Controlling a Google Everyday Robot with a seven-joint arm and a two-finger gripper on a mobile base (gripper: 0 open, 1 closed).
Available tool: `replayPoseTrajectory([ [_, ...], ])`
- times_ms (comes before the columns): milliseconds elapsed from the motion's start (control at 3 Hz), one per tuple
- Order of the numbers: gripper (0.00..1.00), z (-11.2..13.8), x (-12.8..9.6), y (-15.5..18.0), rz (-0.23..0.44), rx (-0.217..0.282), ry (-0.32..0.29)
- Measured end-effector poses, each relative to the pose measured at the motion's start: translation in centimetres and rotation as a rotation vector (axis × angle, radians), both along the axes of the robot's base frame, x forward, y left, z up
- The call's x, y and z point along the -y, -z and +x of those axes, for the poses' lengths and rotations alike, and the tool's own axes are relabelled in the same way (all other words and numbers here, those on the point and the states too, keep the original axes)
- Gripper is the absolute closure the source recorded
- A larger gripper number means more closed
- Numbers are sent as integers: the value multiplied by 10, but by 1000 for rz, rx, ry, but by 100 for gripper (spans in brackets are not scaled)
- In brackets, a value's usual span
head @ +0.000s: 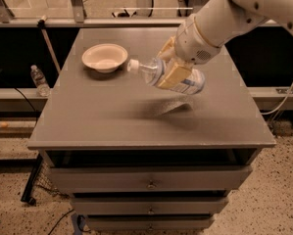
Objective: Place blue plastic bottle upright
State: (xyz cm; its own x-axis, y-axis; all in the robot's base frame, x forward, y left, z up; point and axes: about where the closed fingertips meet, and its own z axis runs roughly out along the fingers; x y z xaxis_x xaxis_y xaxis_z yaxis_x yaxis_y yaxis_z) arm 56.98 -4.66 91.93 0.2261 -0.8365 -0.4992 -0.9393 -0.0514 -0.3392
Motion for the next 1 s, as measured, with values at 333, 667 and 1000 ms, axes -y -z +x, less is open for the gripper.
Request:
replayPoseTrajectory([
  [333,100,3,5,-21,126,53,28],
  [667,100,6,11,-34,280,83,61],
  [1000,100,7,21,-37,450,83,136],
])
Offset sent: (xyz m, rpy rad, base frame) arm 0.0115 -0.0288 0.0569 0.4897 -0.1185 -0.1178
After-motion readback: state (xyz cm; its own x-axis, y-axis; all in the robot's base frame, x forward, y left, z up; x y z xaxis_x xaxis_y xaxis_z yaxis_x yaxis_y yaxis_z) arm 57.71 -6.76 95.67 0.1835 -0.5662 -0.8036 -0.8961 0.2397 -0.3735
